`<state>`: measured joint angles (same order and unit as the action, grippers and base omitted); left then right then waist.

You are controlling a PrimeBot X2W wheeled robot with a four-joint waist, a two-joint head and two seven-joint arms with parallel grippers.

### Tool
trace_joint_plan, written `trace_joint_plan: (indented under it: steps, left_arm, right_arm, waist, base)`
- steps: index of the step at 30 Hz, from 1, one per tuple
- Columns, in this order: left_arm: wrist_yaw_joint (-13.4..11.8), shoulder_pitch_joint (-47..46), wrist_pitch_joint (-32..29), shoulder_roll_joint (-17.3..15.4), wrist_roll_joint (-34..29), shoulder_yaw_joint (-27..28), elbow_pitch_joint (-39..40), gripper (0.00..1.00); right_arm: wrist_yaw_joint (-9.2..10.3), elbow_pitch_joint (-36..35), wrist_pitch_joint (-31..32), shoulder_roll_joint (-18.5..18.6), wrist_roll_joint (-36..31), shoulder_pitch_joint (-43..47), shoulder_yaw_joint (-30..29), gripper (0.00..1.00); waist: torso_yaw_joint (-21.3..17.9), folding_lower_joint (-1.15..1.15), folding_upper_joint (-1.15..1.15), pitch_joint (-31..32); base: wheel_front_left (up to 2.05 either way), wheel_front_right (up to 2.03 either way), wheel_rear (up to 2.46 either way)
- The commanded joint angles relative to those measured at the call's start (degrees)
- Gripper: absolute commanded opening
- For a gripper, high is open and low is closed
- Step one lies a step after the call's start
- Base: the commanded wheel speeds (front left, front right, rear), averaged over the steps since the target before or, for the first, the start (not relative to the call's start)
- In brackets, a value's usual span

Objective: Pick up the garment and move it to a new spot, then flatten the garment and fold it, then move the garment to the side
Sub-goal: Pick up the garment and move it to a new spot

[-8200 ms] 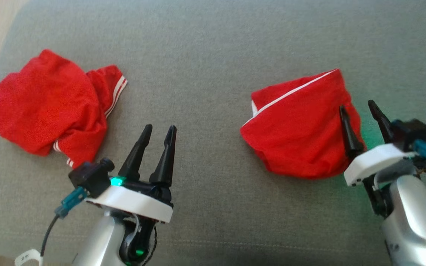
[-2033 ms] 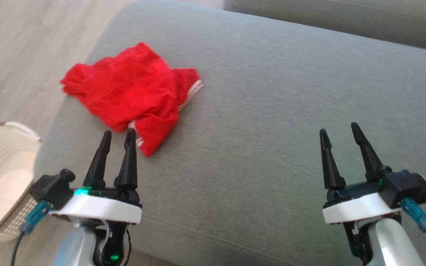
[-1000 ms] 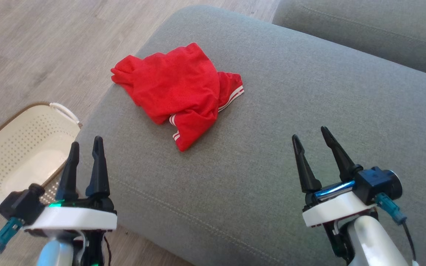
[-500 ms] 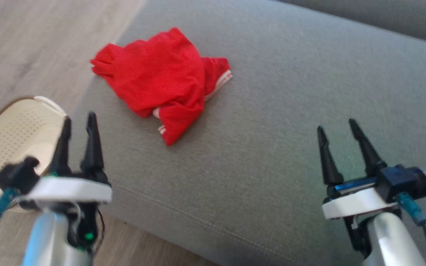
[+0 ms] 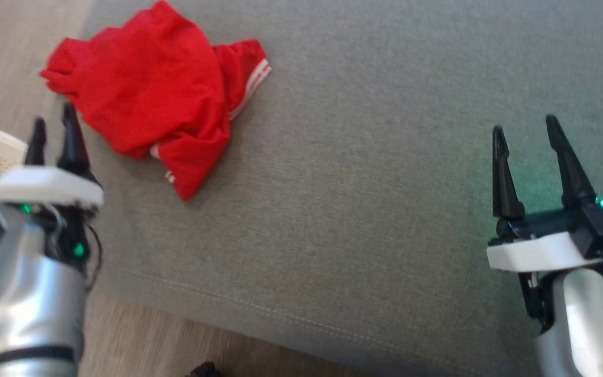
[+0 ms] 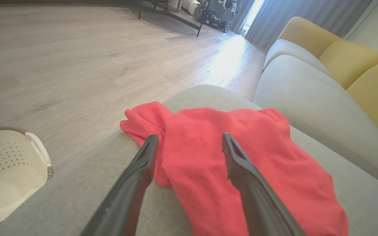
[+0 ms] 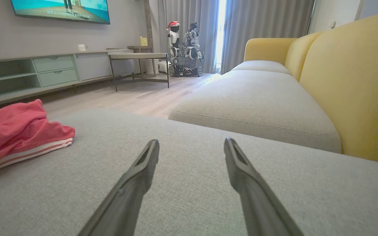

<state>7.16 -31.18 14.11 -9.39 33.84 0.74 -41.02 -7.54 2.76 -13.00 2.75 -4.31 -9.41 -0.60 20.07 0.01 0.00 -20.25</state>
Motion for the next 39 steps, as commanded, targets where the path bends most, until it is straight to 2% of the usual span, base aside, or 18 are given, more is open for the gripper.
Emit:
trace_joint_plan:
  steps: [1,11,16,21,23,27,30,31,32,34,39]
  left_arm:
    - [0.32,-3.1,0.07,-3.65,0.73,1.52,0.02,1.0]
    - [0.33,-14.02,-2.02,-7.82,6.22,-3.49,-14.08,1.0]
    - [0.09,-17.64,-1.12,-10.11,4.38,-5.3,-21.05,1.0]
    - [0.23,-19.9,-1.18,-9.7,5.1,-5.76,-26.25,1.0]
    - [0.28,-20.27,-1.22,-9.58,5.24,-6.78,-26.5,0.0]
    - [0.31,-19.96,-0.23,-10.24,6.78,-7.69,-25.13,0.0]
    - [0.31,-19.87,0.72,-12.06,7.95,-5.84,-23.74,0.0]
    - [0.32,-19.94,0.8,-12.94,8.21,-4.44,-22.43,0.0]
    - [0.09,-19.42,0.84,-14.6,7.7,-0.45,-17.8,0.0]
    - [-0.54,-18.13,0.86,-15.59,5.78,3.85,-12.32,0.0]
    - [-0.6,-15.27,0.87,-14.98,-2.05,11.73,1.38,0.0]
  right_arm:
    - [0.05,-2.6,0.4,0.13,-0.58,-1.74,1.71,1.0]
    - [0.05,-5.72,1.72,0.13,-1.59,-3.2,2.8,1.0]
    - [0.05,-6.03,1.56,0.13,-1.36,-3.79,2.9,1.0]
    - [0.05,-5.68,0.87,0.13,-1.2,-4.11,2.5,1.0]
    - [0.05,-5.43,0.62,0.13,-1.37,-4.18,2.58,1.0]
    - [0.05,-4.8,0.13,0.13,-1.07,-4.3,2.36,1.0]
    - [0.05,-3.97,-0.28,0.13,-0.56,-4.33,2.49,1.0]
    - [0.05,-3.68,-0.45,0.13,-0.27,-4.33,2.54,1.0]
    - [0.05,-3.0,-0.81,0.13,0.37,-4.27,2.68,1.0]
    - [0.05,-2.26,-1.13,0.13,1.13,-4.18,2.91,1.0]
    - [0.05,-0.38,-1.74,0.13,3.37,-3.83,3.03,1.0]
  waist:
    - [-1.58,-0.01,0.0,-1.99]
    - [-4.49,-0.01,0.0,-7.4]
    - [-5.82,-0.01,0.0,-8.96]
    - [-6.68,-0.01,0.0,-9.3]
    - [-6.97,-0.01,0.0,-9.16]
    - [-7.3,-0.01,0.0,-8.2]
    - [-7.67,-0.01,0.0,-6.64]
    - [-7.83,-0.01,0.0,-6.01]
    - [-8.23,-0.01,0.0,-4.48]
    - [-8.84,-0.01,0.0,-2.9]
    - [-10.92,-0.01,0.0,1.41]
  base:
    - [0.0,0.0,0.0]
    - [0.0,0.0,0.0]
    - [0.0,0.0,0.0]
    - [0.0,0.0,0.0]
    - [0.0,0.0,0.0]
    - [0.0,0.0,0.0]
    - [0.0,0.0,0.0]
    - [0.0,0.0,0.0]
    - [0.0,0.0,0.0]
    - [0.0,0.0,0.0]
    - [0.0,0.0,0.0]
